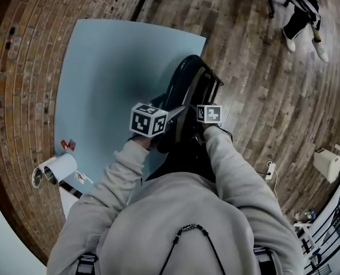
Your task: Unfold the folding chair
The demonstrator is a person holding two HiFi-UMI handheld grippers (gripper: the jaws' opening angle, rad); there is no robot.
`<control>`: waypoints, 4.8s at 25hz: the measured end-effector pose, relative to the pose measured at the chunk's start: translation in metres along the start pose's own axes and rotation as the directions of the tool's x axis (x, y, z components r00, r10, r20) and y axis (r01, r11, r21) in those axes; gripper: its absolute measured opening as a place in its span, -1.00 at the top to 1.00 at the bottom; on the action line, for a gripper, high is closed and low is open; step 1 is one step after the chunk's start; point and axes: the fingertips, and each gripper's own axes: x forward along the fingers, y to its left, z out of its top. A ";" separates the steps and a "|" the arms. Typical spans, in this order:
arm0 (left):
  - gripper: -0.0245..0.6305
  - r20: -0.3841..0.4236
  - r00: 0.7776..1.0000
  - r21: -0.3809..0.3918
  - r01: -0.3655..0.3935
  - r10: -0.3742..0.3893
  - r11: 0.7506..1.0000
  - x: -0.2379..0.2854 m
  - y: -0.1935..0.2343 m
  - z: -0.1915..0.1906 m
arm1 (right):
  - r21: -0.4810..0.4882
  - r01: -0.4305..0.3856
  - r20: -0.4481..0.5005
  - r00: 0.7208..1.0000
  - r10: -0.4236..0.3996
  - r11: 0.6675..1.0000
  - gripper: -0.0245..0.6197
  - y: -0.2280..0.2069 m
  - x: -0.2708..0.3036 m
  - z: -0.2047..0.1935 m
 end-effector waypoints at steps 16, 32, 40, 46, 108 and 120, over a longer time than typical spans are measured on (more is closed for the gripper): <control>0.70 -0.218 0.972 0.049 -0.074 0.083 0.996 0.018 0.004 -0.025 | -0.029 0.155 -0.190 0.969 -0.158 0.987 0.15 -0.018 0.080 -0.029; 0.75 -0.210 0.972 0.011 -0.102 0.102 0.995 0.034 -0.015 -0.030 | 0.059 -0.063 -0.156 0.985 0.072 0.996 0.37 -0.108 -0.009 -0.067; 0.75 -0.187 0.973 0.005 -0.133 0.132 0.991 0.066 -0.083 -0.043 | 0.106 -0.216 -0.119 0.966 0.228 0.971 0.40 -0.214 -0.065 -0.105; 0.74 -0.230 0.964 -0.005 -0.137 0.133 0.991 0.093 -0.131 -0.066 | 0.107 -0.422 0.011 0.906 0.423 0.900 0.43 -0.291 -0.095 -0.140; -0.11 0.031 0.965 0.274 0.241 -0.259 0.931 0.059 -0.271 -0.037 | 0.226 -0.356 0.755 0.653 0.068 0.907 -0.06 -0.527 -0.403 -0.231; 0.91 0.501 0.724 0.495 0.209 -0.474 0.843 -0.045 -0.443 0.102 | -0.114 0.182 0.867 0.498 0.008 0.977 0.90 -0.241 -0.693 -0.050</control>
